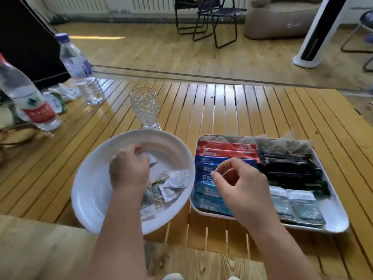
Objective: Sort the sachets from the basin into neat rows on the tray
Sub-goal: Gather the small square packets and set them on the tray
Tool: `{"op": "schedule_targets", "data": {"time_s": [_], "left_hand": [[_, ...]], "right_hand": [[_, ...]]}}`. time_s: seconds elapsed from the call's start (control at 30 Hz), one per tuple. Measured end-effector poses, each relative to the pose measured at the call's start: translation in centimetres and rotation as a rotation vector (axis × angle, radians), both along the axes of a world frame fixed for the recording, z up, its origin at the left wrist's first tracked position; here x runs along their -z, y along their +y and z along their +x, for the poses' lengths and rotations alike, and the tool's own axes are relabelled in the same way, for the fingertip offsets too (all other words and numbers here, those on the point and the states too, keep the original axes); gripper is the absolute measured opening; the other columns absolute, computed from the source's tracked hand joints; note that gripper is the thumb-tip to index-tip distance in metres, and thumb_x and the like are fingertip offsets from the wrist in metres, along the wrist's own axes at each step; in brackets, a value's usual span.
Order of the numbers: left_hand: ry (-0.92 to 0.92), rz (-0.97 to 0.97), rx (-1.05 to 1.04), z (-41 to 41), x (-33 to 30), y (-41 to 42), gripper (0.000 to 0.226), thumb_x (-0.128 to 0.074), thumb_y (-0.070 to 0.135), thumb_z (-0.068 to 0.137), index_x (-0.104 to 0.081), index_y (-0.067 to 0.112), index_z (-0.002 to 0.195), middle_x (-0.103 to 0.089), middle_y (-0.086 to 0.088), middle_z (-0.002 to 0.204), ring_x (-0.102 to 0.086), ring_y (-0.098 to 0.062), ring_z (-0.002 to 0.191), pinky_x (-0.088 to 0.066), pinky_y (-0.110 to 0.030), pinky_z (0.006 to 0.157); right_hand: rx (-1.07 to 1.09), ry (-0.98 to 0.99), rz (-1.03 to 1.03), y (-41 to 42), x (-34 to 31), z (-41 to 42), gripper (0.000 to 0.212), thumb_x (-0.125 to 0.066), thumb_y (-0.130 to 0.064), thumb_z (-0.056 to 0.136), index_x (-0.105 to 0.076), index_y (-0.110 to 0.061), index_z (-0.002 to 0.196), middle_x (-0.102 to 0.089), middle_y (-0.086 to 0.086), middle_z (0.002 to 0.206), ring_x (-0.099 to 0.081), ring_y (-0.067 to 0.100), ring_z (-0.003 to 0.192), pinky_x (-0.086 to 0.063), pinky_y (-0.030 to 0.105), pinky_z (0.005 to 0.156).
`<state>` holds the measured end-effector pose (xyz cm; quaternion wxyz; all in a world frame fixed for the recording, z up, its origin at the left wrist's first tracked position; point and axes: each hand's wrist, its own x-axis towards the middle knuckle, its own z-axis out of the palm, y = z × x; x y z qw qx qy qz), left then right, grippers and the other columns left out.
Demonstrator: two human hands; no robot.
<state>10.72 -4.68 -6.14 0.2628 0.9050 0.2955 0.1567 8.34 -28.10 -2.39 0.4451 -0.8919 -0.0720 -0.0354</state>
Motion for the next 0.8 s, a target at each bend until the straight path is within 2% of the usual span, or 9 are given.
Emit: {"op": "schedule_targets", "data": {"time_s": [0.1,0.23,0.37,0.43,0.47,0.53,0.57,0.67,0.8], "left_hand": [[0.228,0.015,0.097,0.4,1.3,0.8,0.047,-0.072,0.034,0.072,-0.065,0.025,0.118,-0.068,-0.004,0.11,-0.058,-0.032,0.105,-0.05,-0.043,0.09],[0.07,0.014,0.005,0.7,0.9,0.2,0.018,-0.067,0.028,0.085,-0.073,0.017,0.098,-0.072,-0.01,0.091,-0.062,-0.034,0.089,-0.051,-0.038,0.076],[-0.263,-0.015,-0.052,0.0,-1.0,-1.0,0.022,-0.054,0.022,0.095,-0.072,0.01,0.094,-0.071,-0.011,0.081,-0.064,-0.031,0.078,-0.048,-0.033,0.068],[-0.427,-0.225,-0.034,-0.5,-2.8,-2.1,0.022,-0.053,0.02,0.097,-0.071,0.009,0.105,-0.071,0.0,0.089,-0.066,-0.02,0.084,-0.048,-0.028,0.075],[-0.47,-0.445,0.0,-0.7,-3.9,-3.1,0.024,-0.052,0.021,0.098,-0.07,0.008,0.108,-0.071,0.002,0.092,-0.067,-0.017,0.088,-0.05,-0.028,0.077],[-0.456,-0.868,0.082,-1.1,-5.5,-5.5,0.024,-0.049,0.025,0.1,-0.068,0.01,0.101,-0.073,0.0,0.088,-0.069,-0.013,0.089,-0.054,-0.022,0.075],[-0.404,-0.945,0.149,-1.2,-6.0,-6.7,0.024,-0.047,0.027,0.1,-0.067,0.013,0.095,-0.073,0.001,0.083,-0.07,-0.009,0.085,-0.053,-0.018,0.07],[-0.276,-0.978,0.405,-1.2,-6.4,-9.4,0.023,-0.047,0.029,0.099,-0.067,0.02,0.092,-0.074,0.007,0.075,-0.07,-0.002,0.076,-0.051,-0.012,0.06],[-0.153,-0.99,0.573,-1.0,-5.7,-11.2,0.019,-0.053,0.025,0.094,-0.07,0.021,0.102,-0.075,-0.002,0.092,-0.071,-0.017,0.09,-0.058,-0.035,0.078]], "right_hand": [[-0.079,-0.002,-0.015,2.1,0.3,-0.3,0.004,-0.067,-0.031,0.087,-0.064,-0.028,0.086,-0.063,-0.016,0.071,-0.061,-0.001,0.068,-0.051,0.014,0.06],[-0.187,-0.01,-0.043,3.6,0.7,-0.5,0.003,-0.066,-0.029,0.089,-0.066,-0.028,0.092,-0.065,-0.016,0.077,-0.063,0.0,0.072,-0.055,0.02,0.068],[-0.209,-0.022,-0.003,3.4,0.8,-0.4,0.004,-0.066,-0.027,0.089,-0.067,-0.028,0.094,-0.066,-0.015,0.079,-0.064,0.0,0.078,-0.054,0.016,0.068],[-0.164,0.031,0.134,2.9,0.4,-0.1,0.009,-0.066,-0.026,0.09,-0.066,-0.027,0.099,-0.068,-0.014,0.082,-0.064,-0.001,0.079,-0.052,0.013,0.065],[-0.135,0.078,0.235,2.7,0.0,0.1,0.012,-0.065,-0.026,0.09,-0.065,-0.027,0.102,-0.069,-0.012,0.085,-0.065,-0.001,0.08,-0.051,0.012,0.065],[-0.09,0.174,0.437,2.1,-0.8,0.4,0.014,-0.064,-0.025,0.09,-0.064,-0.028,0.104,-0.071,-0.009,0.088,-0.067,-0.001,0.082,-0.051,0.011,0.066],[-0.07,0.216,0.521,1.8,-1.2,0.6,0.013,-0.063,-0.026,0.09,-0.064,-0.028,0.103,-0.072,-0.008,0.088,-0.067,-0.001,0.08,-0.05,0.011,0.065],[-0.018,0.283,0.647,0.4,-1.6,0.9,0.015,-0.063,-0.032,0.086,-0.066,-0.03,0.1,-0.074,-0.008,0.085,-0.067,0.0,0.074,-0.05,0.012,0.061],[0.006,0.31,0.711,-1.7,-1.6,1.2,0.01,-0.066,-0.025,0.087,-0.071,-0.021,0.095,-0.074,-0.006,0.08,-0.065,0.004,0.071,-0.049,0.013,0.061]]}}
